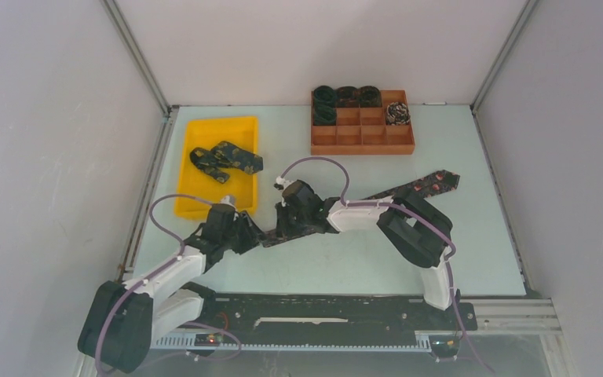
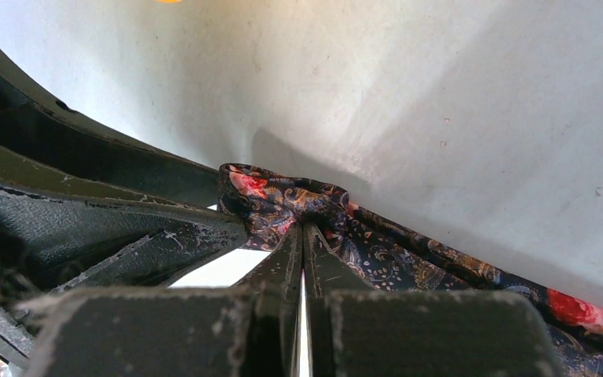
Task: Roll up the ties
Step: Roll the tie at the center of the board.
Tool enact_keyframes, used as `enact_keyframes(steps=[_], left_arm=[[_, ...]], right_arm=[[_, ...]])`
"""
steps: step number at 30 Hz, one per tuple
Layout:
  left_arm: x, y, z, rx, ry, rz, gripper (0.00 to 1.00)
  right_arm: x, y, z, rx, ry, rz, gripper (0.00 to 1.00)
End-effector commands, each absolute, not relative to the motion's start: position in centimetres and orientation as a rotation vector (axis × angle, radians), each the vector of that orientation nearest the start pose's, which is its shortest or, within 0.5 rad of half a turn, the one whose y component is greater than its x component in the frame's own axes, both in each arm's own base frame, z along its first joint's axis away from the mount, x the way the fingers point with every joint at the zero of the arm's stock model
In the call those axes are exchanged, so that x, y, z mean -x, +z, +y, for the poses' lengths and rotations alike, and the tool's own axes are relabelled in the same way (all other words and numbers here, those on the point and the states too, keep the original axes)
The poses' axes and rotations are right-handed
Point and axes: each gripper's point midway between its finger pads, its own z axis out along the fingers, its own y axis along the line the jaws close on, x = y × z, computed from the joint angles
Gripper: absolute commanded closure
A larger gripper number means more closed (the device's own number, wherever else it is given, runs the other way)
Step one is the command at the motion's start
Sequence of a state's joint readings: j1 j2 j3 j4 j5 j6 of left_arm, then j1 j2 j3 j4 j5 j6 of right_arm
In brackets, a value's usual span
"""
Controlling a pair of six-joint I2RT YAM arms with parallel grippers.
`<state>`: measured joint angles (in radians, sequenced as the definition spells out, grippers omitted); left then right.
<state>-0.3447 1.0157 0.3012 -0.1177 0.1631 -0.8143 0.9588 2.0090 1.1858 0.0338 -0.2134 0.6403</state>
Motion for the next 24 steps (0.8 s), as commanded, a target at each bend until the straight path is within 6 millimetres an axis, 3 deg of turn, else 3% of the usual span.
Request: enact_keyframes(steps=[1, 16, 20, 24], left_arm=[[-22.1, 2.6, -13.8, 0.606, -0.718, 2.412, 0.52], [-21.6, 0.8, -13.6, 0.828, -0.741, 2.395, 0.57], [-22.0, 1.0, -14.1, 0.805, -0.754, 2.399, 0.66], [-22.2, 1.1, -14.4, 0.774, -0.758, 2.405, 0.83]], right_arm=[[-22.9, -0.4, 42.4, 0.504, 0.9, 2.575, 1.0], [-22.6, -0.7, 42.0, 0.492, 0.904, 2.582, 1.0], [-22.5, -0.5, 41.9, 0.489, 0.906, 2.582, 1.0], [-22.7, 0.1, 42.2, 0.486, 0.924, 2.566, 1.0]])
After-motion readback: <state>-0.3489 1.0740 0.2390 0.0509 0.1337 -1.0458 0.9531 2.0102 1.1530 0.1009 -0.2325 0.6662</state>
